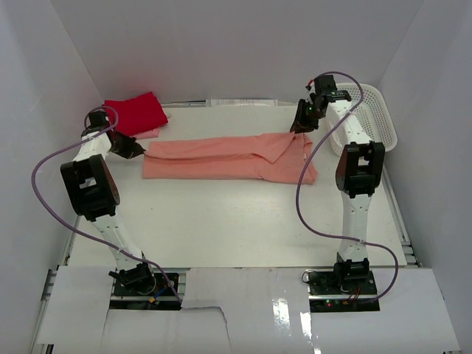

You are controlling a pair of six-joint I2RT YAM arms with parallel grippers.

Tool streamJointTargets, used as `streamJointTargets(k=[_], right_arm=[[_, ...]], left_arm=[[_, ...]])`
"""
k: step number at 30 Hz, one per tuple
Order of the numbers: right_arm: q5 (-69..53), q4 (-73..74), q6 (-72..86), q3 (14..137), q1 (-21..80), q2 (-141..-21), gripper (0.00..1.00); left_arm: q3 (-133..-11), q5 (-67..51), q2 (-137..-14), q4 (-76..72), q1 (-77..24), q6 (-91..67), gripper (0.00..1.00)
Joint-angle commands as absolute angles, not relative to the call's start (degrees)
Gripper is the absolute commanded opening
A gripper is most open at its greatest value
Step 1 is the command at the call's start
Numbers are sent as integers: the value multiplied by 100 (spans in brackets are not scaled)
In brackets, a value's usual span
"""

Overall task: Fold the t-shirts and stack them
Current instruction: Fold the other side of the tshirt into a rectangle

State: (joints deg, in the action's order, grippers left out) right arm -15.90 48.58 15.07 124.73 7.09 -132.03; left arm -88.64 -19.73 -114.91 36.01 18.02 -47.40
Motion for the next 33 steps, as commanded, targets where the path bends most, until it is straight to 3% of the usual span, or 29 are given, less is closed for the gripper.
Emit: streamJointTargets(k=[1, 2, 4, 6, 7, 9, 15, 19, 24, 33], right_arm=[[-1714, 4158, 1556, 12368, 668, -13000, 33], [-1705, 4027, 1573, 12271, 668, -12869, 34], [-1652, 3614, 1591, 12033, 668, -12675, 48], [-1670, 3394, 1556, 11586, 668, -12332, 61], [-1653, 3297, 1538, 11445, 668, -12209, 67], [-1600, 3296, 1477, 11023, 668, -11866, 68], [-1530, 3112, 1354, 9207, 703, -10619, 68], [-1319, 3234, 1319, 8309, 712, -10020, 68], [-994, 3392, 1257, 7682, 712, -9756, 69], [-791, 3261, 1257, 7251, 712, -9993, 68]], left_arm=[[-8948, -1837, -11382, 3507, 1793, -4755, 22], [-8947, -1837, -11382, 3455, 1793, -4764, 31], [-9043, -1837, -11399, 3419, 1793, -4772, 57], [-9123, -1794, -11400, 3375, 1793, -4720, 73], [-9219, -1706, -11339, 3375, 1793, -4694, 86], [-9272, -1460, -11207, 3393, 1793, -4658, 98], [-9299, -1274, -10767, 3384, 1706, -4325, 98], [-8641, -1432, -10319, 3349, 1355, -4105, 97], [-7692, -1932, -10037, 2953, 1178, -4043, 95], [-7497, -2075, -10186, 2619, 985, -3903, 94]])
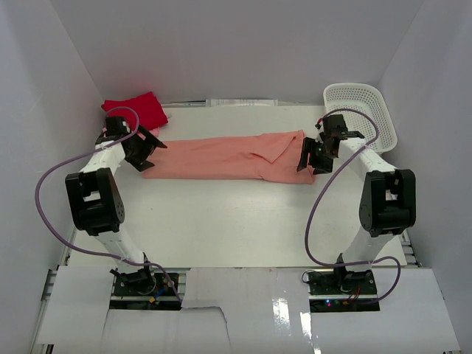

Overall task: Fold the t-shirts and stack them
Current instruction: Fold the other side of the tshirt into a rectangle

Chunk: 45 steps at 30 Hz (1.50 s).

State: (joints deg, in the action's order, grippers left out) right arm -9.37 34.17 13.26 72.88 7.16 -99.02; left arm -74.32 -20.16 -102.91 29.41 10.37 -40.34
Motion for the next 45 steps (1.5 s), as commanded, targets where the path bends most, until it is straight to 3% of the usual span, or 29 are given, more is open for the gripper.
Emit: streamJointTargets(k=[1, 10, 14, 18, 19, 20, 23, 37, 45], right_arm=[[-800, 3209, 1248, 7251, 712, -10071, 68], [-844, 2953, 1274, 7190, 712, -10546, 64], [-800, 2909, 1292, 7110, 712, -10670, 45], [-739, 2971, 1292, 6988, 712, -10644, 41], [-695, 2962, 1301, 6918, 712, -10609, 36], [-660, 2979, 1301, 6891, 712, -10600, 19], [-536, 3093, 1283, 6847, 721, -10626, 8], [764, 3937, 1300, 6505, 869, -10082, 9], [984, 4139, 1758, 5706, 1467, -9414, 15]], left_arm=[[-7549, -2031, -10265, 2602, 967, -3911, 93], [-7980, -1776, -10968, 2461, 826, -3990, 93], [-8226, -1688, -11267, 2443, 747, -3947, 92], [-8165, -1530, -11329, 2478, 721, -3946, 92], [-8156, -1494, -11338, 2496, 721, -3938, 92], [-8156, -1398, -11355, 2522, 712, -3911, 92], [-8156, -1162, -11434, 2636, 712, -3902, 92], [-8139, -361, -11435, 3392, 712, -3823, 91], [-7007, -105, -9908, 3454, 703, -3797, 91]])
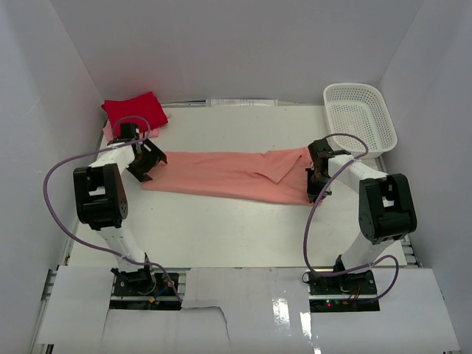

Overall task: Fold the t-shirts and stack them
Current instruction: Fold the other side of the tshirt into a rectangle

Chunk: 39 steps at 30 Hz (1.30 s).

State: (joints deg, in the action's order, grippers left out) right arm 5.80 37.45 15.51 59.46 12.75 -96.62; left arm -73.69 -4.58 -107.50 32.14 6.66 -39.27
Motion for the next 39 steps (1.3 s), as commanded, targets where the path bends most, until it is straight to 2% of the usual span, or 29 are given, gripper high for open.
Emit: streamJointTargets(k=[1, 9, 12, 14, 16, 20, 24, 29, 33, 39], right_arm=[[1019, 4174, 1836, 5643, 1520, -9387, 15], [1538, 4438, 2267, 4791, 1925, -8632, 16], [1879, 4640, 2364, 4685, 1942, -8403, 31], [2047, 4781, 2373, 4833, 1934, -8315, 54], [2232, 4834, 2382, 5000, 1942, -8253, 69], [2355, 4895, 2277, 5536, 1960, -8130, 71], [2042, 4703, 1962, 6028, 2205, -7902, 71], [1373, 3991, 1811, 5941, 2584, -7822, 70], [1029, 3500, 1775, 5828, 2707, -8121, 64], [695, 2796, 1749, 5739, 2909, -8569, 61]], left_arm=[[-6900, -105, -9749, 3472, 712, -3788, 91], [-6153, -88, -8535, 3770, 712, -3595, 91], [-6021, -88, -8359, 3779, 712, -3560, 92], [-6029, -97, -8358, 3779, 712, -3568, 92], [-6134, -377, -8428, 3744, 703, -3595, 91], [-6468, -948, -8595, 3691, 546, -3533, 91], [-6750, -1151, -8613, 3639, -155, -3568, 91], [-6750, -1222, -8718, 3358, -808, -3998, 91], [-6750, -1230, -9016, 3147, -1317, -4341, 91], [-6610, -1204, -9272, 2734, -1512, -5025, 91]])
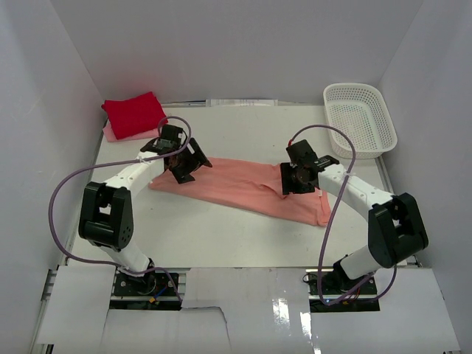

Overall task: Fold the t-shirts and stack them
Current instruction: Fold the other side of the tshirt into a rectangle

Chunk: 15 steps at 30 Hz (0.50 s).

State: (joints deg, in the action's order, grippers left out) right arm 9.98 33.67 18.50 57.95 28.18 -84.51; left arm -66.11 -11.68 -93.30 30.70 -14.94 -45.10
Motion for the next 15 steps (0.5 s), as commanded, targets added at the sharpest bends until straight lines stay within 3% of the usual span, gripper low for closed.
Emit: streamJointTargets(k=[1, 15], right_arm=[[660, 2647, 1749, 5765, 2935, -8709, 61], [527, 2277, 1793, 6082, 3348, -9773, 56]], left_arm=[[-6566, -1222, -9316, 2585, -1520, -5114, 91], [-6680, -1037, -10134, 2373, -1529, -5379, 91]])
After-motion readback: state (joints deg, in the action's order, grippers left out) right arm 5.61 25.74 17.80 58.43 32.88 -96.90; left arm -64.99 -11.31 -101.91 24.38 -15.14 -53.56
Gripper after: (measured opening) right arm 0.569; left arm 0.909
